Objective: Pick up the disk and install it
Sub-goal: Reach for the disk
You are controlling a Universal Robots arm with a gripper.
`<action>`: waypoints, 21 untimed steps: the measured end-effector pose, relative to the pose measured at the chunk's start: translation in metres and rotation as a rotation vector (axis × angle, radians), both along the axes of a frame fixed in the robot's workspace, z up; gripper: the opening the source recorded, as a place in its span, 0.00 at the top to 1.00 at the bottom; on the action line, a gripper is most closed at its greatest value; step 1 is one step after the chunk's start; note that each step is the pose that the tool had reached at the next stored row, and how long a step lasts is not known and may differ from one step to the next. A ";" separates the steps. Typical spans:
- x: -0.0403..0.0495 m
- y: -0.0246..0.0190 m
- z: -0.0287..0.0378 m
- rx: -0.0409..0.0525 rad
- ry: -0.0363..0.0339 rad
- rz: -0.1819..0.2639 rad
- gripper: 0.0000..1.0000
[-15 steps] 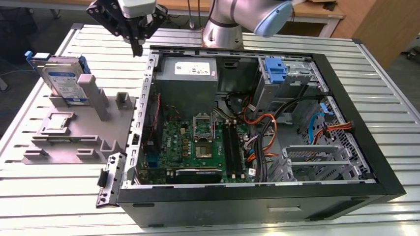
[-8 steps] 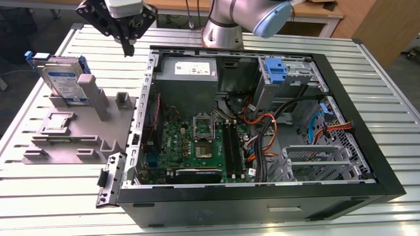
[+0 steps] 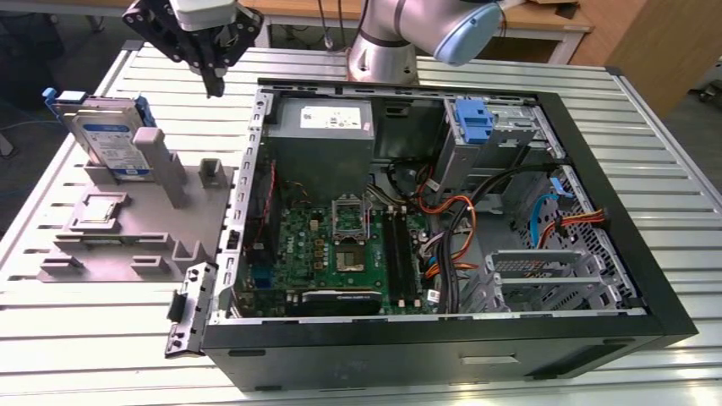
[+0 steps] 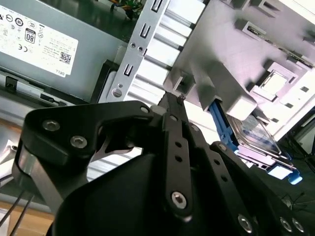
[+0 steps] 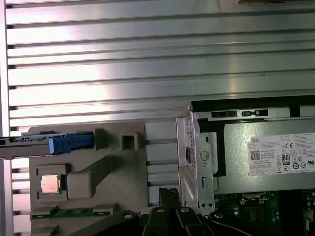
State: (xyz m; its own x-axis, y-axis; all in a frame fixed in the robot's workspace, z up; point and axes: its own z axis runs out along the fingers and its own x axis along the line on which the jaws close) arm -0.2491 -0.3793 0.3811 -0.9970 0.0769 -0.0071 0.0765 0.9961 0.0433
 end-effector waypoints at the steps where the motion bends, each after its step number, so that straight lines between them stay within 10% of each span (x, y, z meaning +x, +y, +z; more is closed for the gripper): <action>1: -0.0001 0.0000 0.0000 -0.0001 0.0001 0.000 0.90; 21: -0.0092 0.0000 -0.0002 -0.0001 0.0000 0.000 0.90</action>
State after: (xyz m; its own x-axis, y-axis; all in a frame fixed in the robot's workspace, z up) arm -0.2583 -0.3793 0.3809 -0.9970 0.0771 -0.0071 0.0767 0.9961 0.0433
